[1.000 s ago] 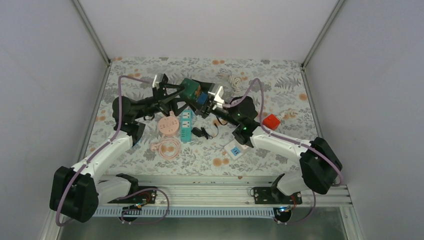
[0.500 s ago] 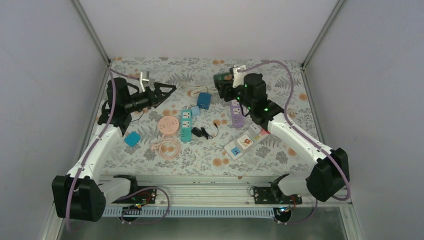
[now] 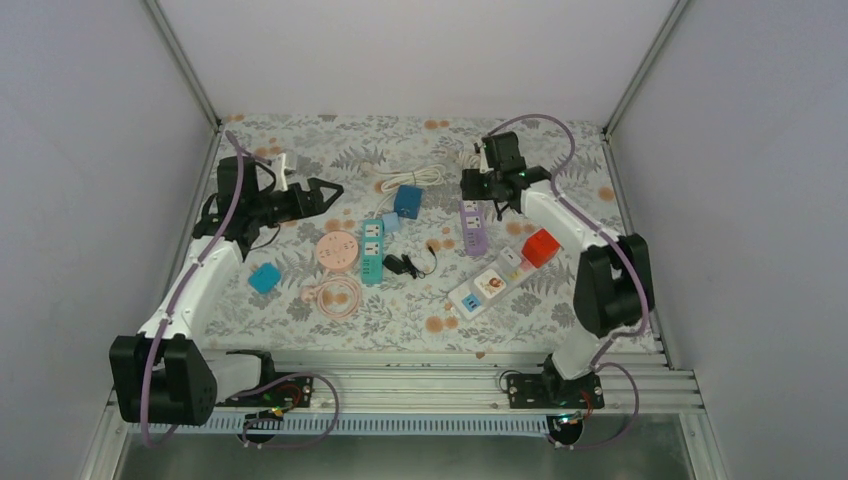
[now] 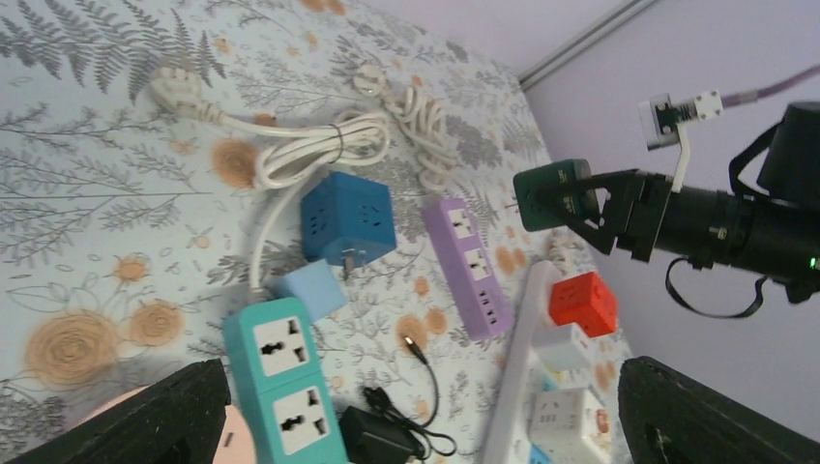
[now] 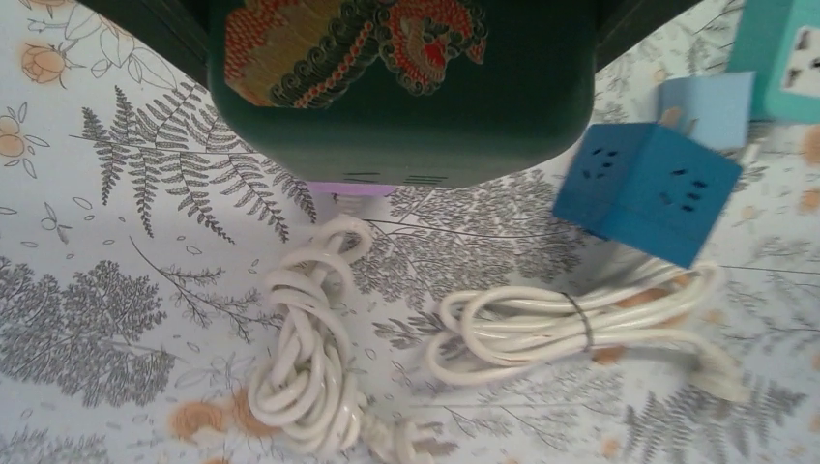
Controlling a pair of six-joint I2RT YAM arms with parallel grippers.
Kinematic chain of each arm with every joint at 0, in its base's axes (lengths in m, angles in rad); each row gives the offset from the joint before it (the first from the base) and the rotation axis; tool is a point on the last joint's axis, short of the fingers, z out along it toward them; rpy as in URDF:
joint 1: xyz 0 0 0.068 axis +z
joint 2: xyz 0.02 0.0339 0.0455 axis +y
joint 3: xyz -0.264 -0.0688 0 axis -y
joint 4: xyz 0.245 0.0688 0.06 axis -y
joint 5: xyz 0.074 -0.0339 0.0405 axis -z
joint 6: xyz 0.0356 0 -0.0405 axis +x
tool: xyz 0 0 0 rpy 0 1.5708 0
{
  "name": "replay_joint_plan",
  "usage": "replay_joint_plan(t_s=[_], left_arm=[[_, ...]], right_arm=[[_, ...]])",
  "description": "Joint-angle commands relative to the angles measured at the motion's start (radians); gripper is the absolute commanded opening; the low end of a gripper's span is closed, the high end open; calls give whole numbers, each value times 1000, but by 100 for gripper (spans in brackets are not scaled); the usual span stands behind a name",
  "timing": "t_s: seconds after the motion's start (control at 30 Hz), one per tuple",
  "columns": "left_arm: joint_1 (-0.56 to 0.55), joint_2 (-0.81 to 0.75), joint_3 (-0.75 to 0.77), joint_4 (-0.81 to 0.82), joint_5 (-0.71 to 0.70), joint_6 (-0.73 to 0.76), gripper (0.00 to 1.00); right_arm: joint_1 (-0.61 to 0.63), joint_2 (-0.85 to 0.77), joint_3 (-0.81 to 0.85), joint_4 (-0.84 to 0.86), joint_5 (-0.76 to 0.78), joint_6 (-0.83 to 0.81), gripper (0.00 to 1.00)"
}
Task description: Insert the plug
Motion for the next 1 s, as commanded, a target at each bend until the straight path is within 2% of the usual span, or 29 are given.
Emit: replay_joint_plan(t_s=[0.0, 0.33, 0.6, 0.97], left_arm=[[25, 14, 2, -3, -21, 85, 100], [98, 1, -65, 61, 80, 50, 100], [115, 12, -64, 61, 79, 50, 100], [125, 12, -65, 64, 81, 49, 100]], right_arm=[[-30, 104, 127, -98, -52, -12, 43], [-51, 180, 151, -146, -65, 1, 42], [-59, 235, 199, -162, -58, -28, 43], [-65, 265, 179, -116, -61, -37, 43]])
